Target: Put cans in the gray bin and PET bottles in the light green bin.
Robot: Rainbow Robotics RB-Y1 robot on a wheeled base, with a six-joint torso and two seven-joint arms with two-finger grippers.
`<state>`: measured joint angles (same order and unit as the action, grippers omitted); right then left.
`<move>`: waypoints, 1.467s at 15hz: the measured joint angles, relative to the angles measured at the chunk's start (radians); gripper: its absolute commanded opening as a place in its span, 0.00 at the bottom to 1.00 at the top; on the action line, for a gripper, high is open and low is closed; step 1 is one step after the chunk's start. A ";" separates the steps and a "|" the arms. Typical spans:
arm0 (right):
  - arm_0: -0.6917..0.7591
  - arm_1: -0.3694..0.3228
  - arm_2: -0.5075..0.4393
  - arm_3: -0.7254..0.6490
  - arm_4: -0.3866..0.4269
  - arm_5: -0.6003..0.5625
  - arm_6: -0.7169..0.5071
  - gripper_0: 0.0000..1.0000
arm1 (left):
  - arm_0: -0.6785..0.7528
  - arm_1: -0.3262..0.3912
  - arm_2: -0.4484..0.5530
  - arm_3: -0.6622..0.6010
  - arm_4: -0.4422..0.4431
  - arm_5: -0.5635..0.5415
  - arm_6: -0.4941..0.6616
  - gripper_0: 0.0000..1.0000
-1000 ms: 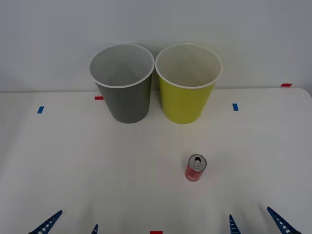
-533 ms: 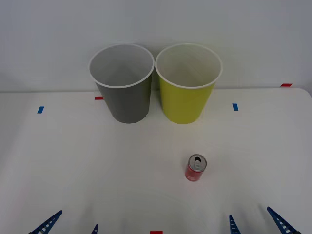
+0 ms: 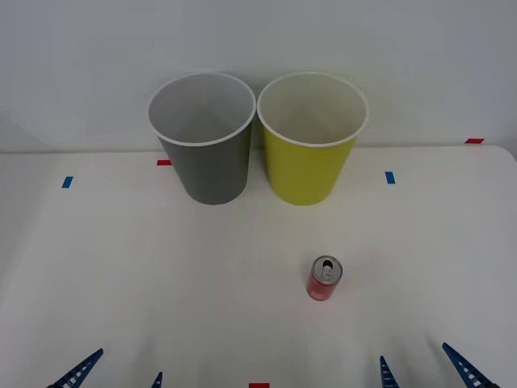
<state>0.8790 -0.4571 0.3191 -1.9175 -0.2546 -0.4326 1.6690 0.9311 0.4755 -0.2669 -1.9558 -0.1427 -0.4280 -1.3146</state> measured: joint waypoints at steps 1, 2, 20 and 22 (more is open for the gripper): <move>0.000 0.000 0.000 0.000 0.000 0.000 0.000 1.00 | 0.000 0.000 0.000 0.000 0.000 0.000 0.000 1.00; 0.000 0.000 0.000 0.000 0.000 0.000 0.000 1.00 | 0.000 0.000 0.000 0.000 0.000 0.000 0.000 1.00; 0.000 0.000 0.000 0.000 0.000 0.000 0.000 1.00 | 0.000 0.000 0.000 0.000 0.000 0.000 0.000 1.00; 0.000 0.000 0.000 0.000 0.000 0.000 0.000 1.00 | 0.000 0.000 0.000 0.000 0.000 0.000 0.000 1.00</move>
<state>0.8790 -0.4571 0.3191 -1.9175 -0.2546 -0.4326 1.6690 0.9311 0.4755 -0.2669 -1.9558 -0.1427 -0.4280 -1.3146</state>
